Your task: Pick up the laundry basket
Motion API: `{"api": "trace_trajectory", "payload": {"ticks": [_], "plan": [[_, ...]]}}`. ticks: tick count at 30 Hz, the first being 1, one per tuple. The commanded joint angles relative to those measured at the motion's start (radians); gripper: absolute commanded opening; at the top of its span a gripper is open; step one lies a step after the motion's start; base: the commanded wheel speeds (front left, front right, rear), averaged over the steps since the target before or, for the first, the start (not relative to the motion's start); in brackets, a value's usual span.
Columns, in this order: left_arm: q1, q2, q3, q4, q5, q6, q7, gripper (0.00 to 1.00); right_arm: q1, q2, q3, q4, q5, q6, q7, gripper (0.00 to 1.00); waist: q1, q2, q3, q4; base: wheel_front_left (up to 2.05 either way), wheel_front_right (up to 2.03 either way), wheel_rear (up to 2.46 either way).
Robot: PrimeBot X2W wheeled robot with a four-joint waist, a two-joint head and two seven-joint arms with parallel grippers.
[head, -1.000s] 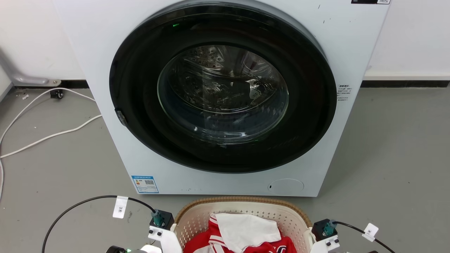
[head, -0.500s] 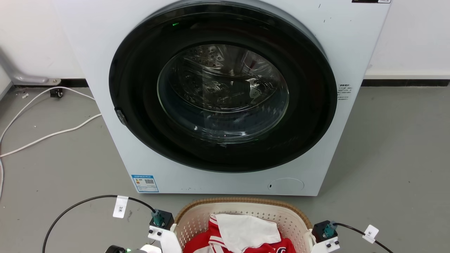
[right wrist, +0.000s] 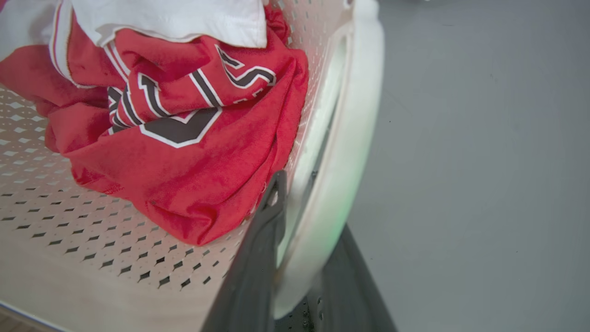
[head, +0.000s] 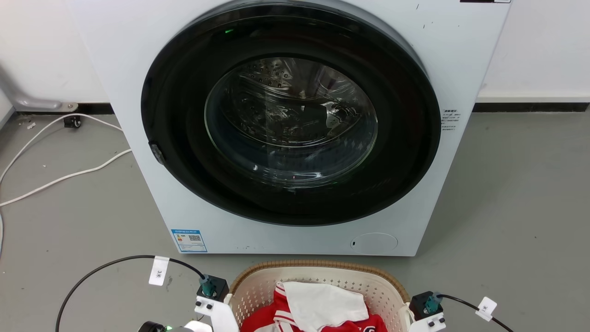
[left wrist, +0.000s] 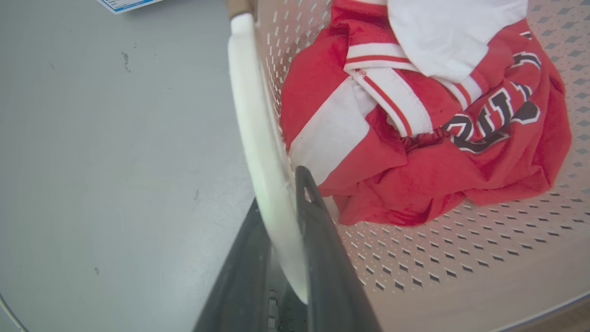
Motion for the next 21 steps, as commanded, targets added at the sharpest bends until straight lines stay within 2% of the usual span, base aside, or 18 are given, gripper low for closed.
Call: {"api": "trace_trajectory", "payload": {"ticks": [1, 21], "plan": [[-0.019, 0.018, -0.004, 0.007, 0.001, 0.004, -0.007, 0.0, 0.006, -0.018, 0.008, 0.003, -0.004, 0.0, -0.001, 0.0, -0.0001, 0.0, 0.0, 0.0, 0.0, 0.0, 0.0], [-0.012, 0.02, -0.038, 0.011, -0.02, 0.004, -0.011, 0.0, 0.014, -0.019, 0.038, 0.003, 0.021, 0.0, -0.006, 0.0, -0.0001, 0.0, -0.005, 0.004, 0.0, 0.0, 0.0]]}}
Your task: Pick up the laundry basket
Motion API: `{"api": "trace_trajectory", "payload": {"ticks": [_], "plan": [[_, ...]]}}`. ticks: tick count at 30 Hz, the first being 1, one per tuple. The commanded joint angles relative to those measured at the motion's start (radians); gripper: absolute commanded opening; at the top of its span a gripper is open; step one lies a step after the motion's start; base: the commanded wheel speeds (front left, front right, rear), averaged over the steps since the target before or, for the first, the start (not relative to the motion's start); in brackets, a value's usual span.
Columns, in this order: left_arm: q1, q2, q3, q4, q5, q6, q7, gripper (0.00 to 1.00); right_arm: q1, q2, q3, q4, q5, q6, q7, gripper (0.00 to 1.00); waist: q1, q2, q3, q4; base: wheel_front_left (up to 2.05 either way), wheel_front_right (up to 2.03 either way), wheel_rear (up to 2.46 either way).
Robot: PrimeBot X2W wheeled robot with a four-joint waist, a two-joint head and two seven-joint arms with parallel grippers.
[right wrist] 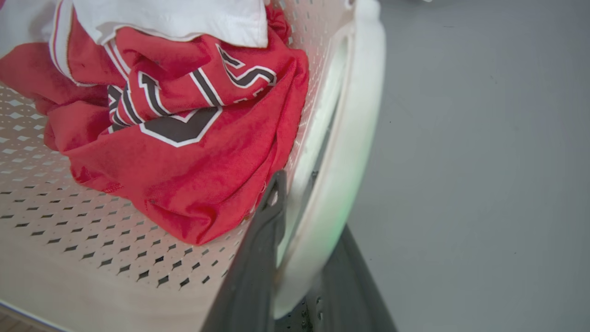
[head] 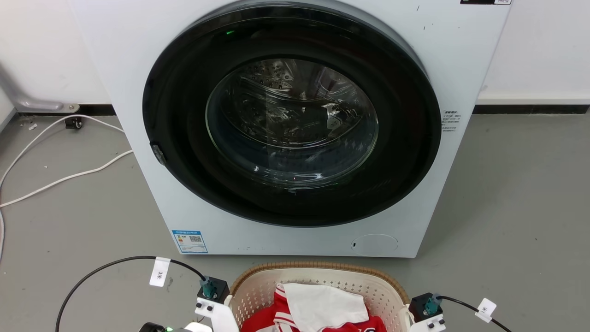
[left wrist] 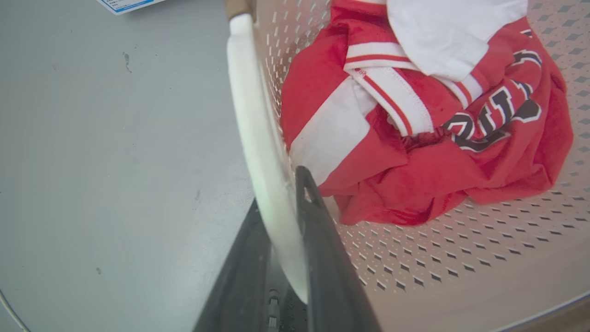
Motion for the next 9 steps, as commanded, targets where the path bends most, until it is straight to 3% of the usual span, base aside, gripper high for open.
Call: {"api": "trace_trajectory", "payload": {"ticks": [1, 9], "plan": [[-0.011, 0.02, -0.005, 0.007, 0.003, 0.004, -0.003, 0.0, 0.013, -0.015, 0.009, 0.003, 0.0, 0.0, -0.002, 0.0, 0.0, -0.0001, 0.0, 0.0, 0.0, 0.0, 0.0], [-0.014, 0.023, -0.017, 0.009, -0.008, 0.004, -0.003, 0.0, 0.01, -0.018, 0.018, 0.003, 0.007, 0.0, -0.006, 0.0, 0.0, -0.0001, 0.0, 0.001, 0.0, 0.0, 0.0]]}}
